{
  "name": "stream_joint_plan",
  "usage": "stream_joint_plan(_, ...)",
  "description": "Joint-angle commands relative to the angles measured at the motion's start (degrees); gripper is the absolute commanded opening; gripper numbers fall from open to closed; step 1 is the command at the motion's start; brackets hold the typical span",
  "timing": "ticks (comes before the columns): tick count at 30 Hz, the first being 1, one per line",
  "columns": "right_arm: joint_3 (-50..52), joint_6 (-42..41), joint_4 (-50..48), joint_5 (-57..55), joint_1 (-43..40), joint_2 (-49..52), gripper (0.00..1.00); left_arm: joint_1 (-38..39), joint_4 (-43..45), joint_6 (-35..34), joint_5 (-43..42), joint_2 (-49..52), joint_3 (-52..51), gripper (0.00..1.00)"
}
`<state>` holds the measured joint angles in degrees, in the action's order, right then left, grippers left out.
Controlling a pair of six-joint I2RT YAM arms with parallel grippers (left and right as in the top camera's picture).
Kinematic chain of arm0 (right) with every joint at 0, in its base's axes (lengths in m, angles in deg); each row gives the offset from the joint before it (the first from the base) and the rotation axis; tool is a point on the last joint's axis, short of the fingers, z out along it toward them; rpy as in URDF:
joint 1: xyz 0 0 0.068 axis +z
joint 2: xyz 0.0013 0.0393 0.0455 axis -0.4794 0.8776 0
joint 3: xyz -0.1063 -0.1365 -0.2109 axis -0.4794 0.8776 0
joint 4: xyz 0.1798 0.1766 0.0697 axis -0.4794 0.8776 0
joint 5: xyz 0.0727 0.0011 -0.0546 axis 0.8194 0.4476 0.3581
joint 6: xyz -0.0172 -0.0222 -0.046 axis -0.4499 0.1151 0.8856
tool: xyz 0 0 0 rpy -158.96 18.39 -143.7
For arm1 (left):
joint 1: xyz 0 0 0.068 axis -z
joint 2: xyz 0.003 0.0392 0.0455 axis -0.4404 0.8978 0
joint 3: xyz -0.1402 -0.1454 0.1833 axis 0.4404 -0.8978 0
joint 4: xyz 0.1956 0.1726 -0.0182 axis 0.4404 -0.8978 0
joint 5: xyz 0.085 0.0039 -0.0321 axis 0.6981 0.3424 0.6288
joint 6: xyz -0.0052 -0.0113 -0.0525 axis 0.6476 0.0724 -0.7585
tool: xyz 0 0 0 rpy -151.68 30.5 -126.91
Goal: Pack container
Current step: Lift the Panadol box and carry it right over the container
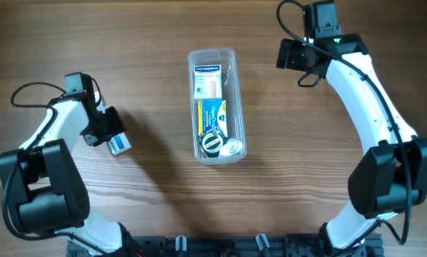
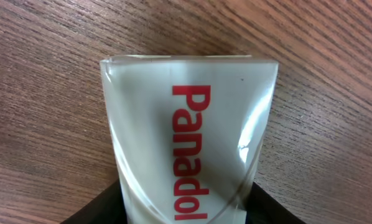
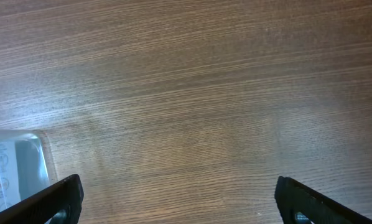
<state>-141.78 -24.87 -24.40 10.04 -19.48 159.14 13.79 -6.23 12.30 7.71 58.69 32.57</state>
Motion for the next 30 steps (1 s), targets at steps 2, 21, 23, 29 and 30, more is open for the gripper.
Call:
stream_joint_plan(2, -0.8, 0.7, -0.1, -0.5, -0.1, -1.2, 1.0, 0.2, 0.3, -2.9, 0.5, -1.2, 0.7, 0.52)
stream_joint_plan(21, -0.8, 0.7, -0.1, -0.5, -0.1, -1.2, 1.0, 15.9, -6.4, -4.9, -3.3, -1.9, 25.4, 0.48)
stream_joint_plan(23, -0.8, 0.6, -0.1, -0.5, -0.1, -1.2, 1.0, 18.8, -6.5, -6.6, -3.3, -1.9, 28.5, 0.48)
stream_joint_plan(29, -0.8, 0.7, -0.1, -0.5, -0.1, -1.2, 1.0, 27.9, -3.3, -10.2, -3.3, -1.9, 33.1, 0.49)
stream_joint_plan(30, -0.8, 0.6, -0.1, -0.5, -0.1, -1.2, 1.0, 29.5, -2.5, -10.2, -3.2, -1.8, 33.1, 0.49)
